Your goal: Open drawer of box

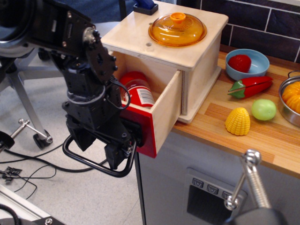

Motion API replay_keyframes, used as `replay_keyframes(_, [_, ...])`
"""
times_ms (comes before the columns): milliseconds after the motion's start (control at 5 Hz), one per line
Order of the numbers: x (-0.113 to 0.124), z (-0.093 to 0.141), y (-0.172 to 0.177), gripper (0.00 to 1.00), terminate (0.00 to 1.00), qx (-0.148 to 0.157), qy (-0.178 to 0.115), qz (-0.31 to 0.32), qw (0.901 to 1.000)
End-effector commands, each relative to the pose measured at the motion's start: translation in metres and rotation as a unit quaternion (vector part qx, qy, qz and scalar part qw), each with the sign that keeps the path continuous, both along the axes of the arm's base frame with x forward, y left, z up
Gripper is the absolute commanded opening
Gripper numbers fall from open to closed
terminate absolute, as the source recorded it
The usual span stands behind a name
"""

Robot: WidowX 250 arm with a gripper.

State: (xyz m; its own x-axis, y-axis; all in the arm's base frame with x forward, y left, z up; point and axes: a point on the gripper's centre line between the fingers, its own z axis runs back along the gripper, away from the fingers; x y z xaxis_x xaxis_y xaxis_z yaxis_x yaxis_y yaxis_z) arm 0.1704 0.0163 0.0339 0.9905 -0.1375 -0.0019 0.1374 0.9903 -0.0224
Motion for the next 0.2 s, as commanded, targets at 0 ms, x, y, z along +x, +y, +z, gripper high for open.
replay_keyframes(0, [-0.0234, 0.0052, -0.0035, 1.0, 1.0, -0.026, 0.039, -0.018, 0.9987])
